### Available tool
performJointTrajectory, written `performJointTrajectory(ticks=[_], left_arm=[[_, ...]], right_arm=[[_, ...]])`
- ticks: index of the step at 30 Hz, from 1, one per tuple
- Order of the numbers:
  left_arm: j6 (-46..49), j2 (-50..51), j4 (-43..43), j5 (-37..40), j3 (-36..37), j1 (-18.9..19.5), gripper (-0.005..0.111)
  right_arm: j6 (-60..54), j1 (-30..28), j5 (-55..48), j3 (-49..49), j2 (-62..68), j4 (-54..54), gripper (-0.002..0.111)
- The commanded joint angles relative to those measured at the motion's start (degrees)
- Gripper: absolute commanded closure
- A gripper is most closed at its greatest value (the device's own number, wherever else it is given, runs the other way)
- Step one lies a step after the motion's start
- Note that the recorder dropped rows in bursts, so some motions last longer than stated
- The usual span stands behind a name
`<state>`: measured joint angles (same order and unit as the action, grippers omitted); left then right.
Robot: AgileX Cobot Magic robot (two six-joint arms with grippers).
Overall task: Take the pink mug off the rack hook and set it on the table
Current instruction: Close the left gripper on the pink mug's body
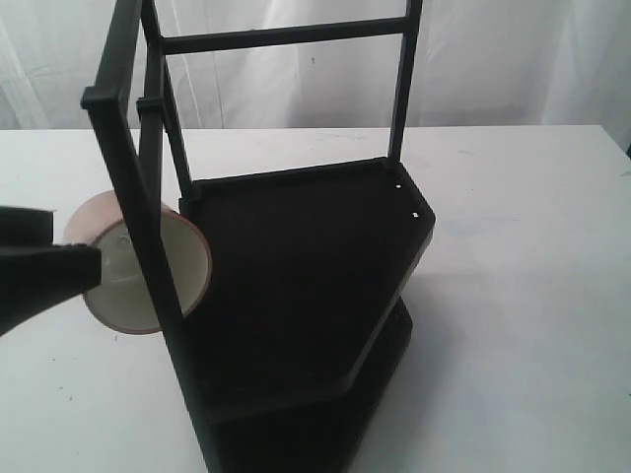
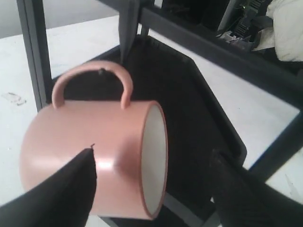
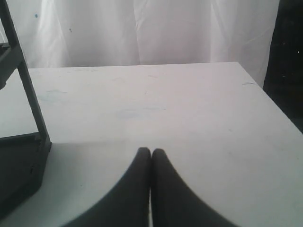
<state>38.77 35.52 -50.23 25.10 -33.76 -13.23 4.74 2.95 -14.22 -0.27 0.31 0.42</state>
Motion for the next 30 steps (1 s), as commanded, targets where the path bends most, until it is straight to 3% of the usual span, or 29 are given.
performJointTrajectory(ticks=[1,13,27,30], left_arm=[[1.3,3.8,-0.3,0.0,-4.3,-0.2,0.037],[2.2,12.5,4.6,2.9,-5.7,-0.2,0.037],[1.0,13.1,8.7,7.9,-5.7,-0.2,0.037],[0.4,13.1,8.7,5.6,-5.7,-0.2,0.037]], right_arm=[[0.1,-0.2,0.6,0.3,-0.3,0.0,0.108],[0.1,-0.2,0.6,0.3,-0.3,0.0,0.108],[0.1,-0.2,0.6,0.3,-0.3,0.0,0.108],[0.1,-0.2,0.6,0.3,-0.3,0.0,0.108]])
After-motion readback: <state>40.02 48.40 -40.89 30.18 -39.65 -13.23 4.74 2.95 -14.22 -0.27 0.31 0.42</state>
